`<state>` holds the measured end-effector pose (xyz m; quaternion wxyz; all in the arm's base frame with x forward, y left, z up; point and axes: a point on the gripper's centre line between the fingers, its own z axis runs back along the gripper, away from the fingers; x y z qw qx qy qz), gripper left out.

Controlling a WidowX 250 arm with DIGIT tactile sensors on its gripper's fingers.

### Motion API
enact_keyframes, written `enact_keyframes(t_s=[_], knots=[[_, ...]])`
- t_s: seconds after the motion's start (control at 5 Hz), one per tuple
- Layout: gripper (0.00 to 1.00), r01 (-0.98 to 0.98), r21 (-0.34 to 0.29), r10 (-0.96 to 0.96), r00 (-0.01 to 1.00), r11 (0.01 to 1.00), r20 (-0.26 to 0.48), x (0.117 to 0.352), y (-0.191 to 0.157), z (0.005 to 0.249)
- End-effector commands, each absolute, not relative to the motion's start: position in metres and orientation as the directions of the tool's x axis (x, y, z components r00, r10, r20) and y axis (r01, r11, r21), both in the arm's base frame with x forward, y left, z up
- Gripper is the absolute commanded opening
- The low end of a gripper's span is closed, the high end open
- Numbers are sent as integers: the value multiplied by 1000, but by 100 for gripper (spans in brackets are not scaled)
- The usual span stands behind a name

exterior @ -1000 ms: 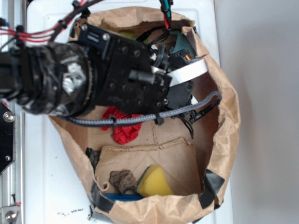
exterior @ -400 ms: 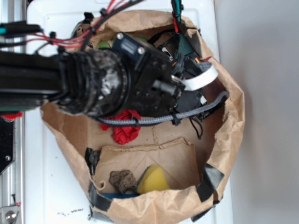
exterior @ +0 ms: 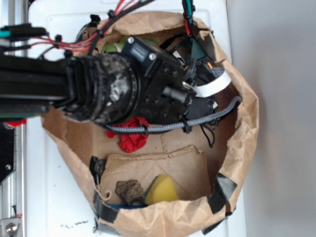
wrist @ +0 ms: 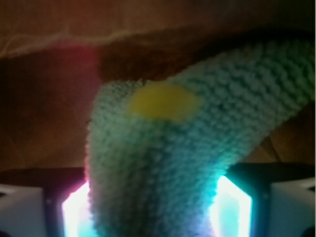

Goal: Grab the blue cloth.

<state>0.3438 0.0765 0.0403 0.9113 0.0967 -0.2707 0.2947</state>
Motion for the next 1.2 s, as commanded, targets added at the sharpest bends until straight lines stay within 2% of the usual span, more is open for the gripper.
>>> enact_keyframes(t_s=[0.0, 0.2, 0.4, 0.8, 1.0], knots=[[0, -527, 8, 427, 696, 850, 577, 357, 67, 65], [0, -452, 65, 352, 770, 890, 532, 353, 62, 75], [0, -350, 81, 272, 836, 933, 477, 346, 55, 90], [0, -151, 14, 132, 902, 988, 411, 313, 35, 122], [0, -102, 4, 94, 924, 995, 372, 305, 30, 135]])
